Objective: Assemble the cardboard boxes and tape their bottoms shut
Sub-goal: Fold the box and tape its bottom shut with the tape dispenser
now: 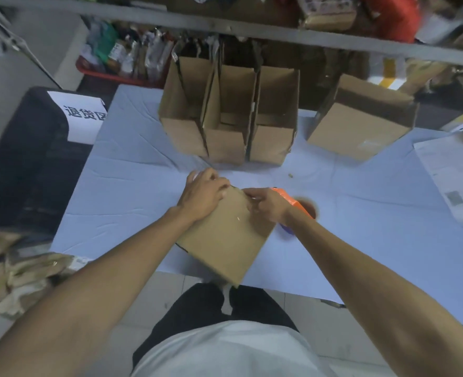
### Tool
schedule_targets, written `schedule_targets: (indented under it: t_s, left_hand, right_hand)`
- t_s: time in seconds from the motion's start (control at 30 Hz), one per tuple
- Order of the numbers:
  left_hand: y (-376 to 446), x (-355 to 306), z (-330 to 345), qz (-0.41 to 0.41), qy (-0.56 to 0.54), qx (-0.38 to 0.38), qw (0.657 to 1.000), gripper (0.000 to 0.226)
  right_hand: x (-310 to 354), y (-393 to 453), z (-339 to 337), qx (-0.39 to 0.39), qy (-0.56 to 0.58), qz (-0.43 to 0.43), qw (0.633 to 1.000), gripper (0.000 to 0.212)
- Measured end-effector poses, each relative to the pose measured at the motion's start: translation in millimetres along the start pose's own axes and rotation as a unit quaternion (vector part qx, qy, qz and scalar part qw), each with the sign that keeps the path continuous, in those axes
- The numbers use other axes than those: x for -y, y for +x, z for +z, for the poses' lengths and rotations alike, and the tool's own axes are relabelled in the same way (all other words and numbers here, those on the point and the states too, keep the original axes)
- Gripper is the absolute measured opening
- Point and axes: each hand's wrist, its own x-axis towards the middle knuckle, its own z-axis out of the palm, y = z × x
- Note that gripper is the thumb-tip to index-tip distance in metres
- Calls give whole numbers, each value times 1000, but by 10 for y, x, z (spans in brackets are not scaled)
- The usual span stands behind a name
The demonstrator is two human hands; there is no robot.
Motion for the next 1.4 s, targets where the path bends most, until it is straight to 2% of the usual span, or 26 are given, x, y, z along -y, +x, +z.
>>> schedule_targets:
  t_s: [0.1, 0.2, 0.33, 0.37, 0.53, 0.73, 0.87, 1.07, 1.23, 1.4]
  left_hand:
    - [22, 60, -39, -6, -39, 4, 999, 15]
    - [52, 52, -78, -14, -96, 98, 990, 2]
    - [64, 70, 7, -71, -136, 70, 986, 8]
    - [65, 78, 22, -69, -136, 67, 986, 9]
    - [33, 149, 51, -35, -180, 71, 980, 7]
    - [3, 144, 140, -28, -136, 49, 989, 9]
    - [-21, 127, 98, -12, -169, 80, 982, 3]
    - [-11, 79, 104, -44, -207, 61, 976, 6]
    - [7, 48, 102, -44, -195, 66, 978, 7]
    - [-49, 83, 48, -55, -240, 84, 966, 2]
  right_hand:
    - [90, 107, 31, 19, -77, -9, 997, 55]
    - [160, 194, 157, 22, -106, -16, 994, 56]
    - [139, 268, 341, -55, -89, -3, 994, 16]
    - [126, 274, 372, -70, -84, 0, 994, 13]
    - [80, 272, 347, -99, -48, -9, 994, 15]
    - [97, 250, 349, -95, -79, -23, 992, 16]
    - [55, 233, 280, -92, -73, -17, 993, 15]
    - [41, 244, 279, -82, -78, -35, 993, 13]
    - [6, 323, 305, -79, -77, -3, 994, 14]
    - [1, 323, 273, -62, -49, 1, 997, 13]
